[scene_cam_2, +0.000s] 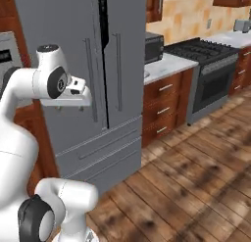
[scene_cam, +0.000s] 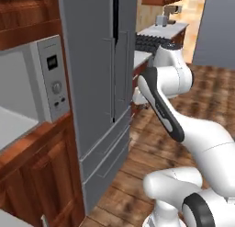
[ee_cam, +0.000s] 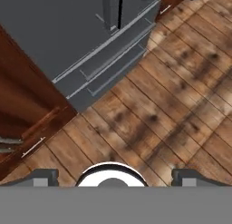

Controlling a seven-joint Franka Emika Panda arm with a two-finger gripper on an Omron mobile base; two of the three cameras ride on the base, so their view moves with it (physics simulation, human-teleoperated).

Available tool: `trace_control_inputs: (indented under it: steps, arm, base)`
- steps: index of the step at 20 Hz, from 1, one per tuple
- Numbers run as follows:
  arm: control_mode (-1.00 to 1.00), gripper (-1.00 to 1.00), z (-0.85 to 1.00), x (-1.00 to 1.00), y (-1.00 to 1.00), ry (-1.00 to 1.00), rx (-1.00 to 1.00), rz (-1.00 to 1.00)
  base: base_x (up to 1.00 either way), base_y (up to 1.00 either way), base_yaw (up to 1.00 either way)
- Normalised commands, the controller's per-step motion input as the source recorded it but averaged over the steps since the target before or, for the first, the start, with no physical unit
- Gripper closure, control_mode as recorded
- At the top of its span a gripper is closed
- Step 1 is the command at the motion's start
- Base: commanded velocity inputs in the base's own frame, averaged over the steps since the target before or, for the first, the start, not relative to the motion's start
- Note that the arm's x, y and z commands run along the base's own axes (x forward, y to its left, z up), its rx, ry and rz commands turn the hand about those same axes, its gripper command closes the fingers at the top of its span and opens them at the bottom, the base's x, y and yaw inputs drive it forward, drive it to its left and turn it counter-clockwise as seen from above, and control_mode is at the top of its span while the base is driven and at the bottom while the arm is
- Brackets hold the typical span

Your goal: Pick the egg from the counter and place it in the microwave.

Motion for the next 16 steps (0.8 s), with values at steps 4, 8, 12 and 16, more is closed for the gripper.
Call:
trace_control_inputs:
  steps: [4,8,12,16]
  arm:
    - [1.0,-1.0,0.0,0.0,0.0,0.0,0.0,0.0]
    - [1.0,-1.0,0.0,0.0,0.0,0.0,0.0,0.0]
    - [1.0,-1.0,0.0,0.0,0.0,0.0,0.0,0.0]
    - [1.0,-1.0,0.0,0.0,0.0,0.0,0.0,0.0]
  base:
    - [0.41,-0.13,-0.74]
    - [1.0,-0.37,-0.28]
    - [1.0,-0.3,-0.05]
    - [1.0,-0.21,0.0]
